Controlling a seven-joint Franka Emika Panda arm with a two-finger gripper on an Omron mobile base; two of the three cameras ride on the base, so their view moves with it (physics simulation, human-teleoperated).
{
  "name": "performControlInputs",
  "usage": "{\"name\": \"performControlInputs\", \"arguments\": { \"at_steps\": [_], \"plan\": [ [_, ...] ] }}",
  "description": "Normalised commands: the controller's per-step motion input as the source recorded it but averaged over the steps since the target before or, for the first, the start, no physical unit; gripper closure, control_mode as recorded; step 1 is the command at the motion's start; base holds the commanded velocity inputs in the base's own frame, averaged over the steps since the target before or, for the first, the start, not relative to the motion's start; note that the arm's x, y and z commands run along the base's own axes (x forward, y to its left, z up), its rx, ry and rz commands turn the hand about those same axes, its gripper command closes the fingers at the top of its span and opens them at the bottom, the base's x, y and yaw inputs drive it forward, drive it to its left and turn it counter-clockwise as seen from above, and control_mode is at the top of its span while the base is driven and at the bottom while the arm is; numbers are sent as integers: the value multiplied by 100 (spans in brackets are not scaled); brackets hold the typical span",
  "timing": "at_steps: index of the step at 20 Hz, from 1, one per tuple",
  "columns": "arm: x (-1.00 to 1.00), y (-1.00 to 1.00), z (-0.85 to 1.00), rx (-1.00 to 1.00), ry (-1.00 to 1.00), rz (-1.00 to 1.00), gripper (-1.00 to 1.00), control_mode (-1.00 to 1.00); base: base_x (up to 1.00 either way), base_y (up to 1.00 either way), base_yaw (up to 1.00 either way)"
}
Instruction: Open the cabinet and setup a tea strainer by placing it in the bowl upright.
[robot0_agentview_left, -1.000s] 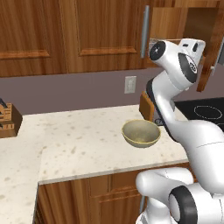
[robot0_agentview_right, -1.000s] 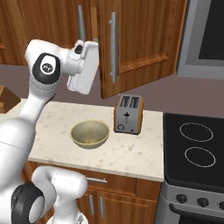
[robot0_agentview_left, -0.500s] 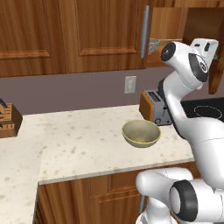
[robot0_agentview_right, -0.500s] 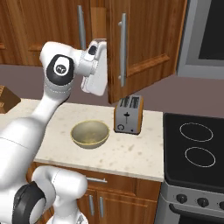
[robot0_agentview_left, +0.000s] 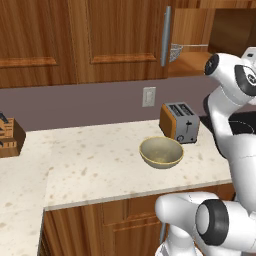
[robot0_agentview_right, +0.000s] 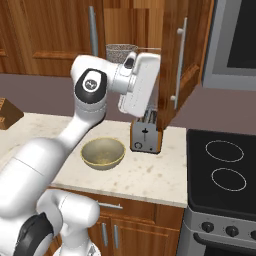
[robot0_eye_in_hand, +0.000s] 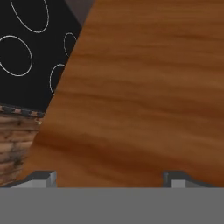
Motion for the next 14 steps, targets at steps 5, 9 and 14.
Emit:
{"name": "performControlInputs", "arguments": {
  "at_steps": [5,9,14],
  "plan": [
    [-3,-53,-1,-1,2,-11,-100,-100,0,0,0],
    [-5,-28,0,0,0,-7,-100,-100,0,0,0],
    [-19,17,0,0,-3,0,-100,-100,0,0,0]
  ]
}}
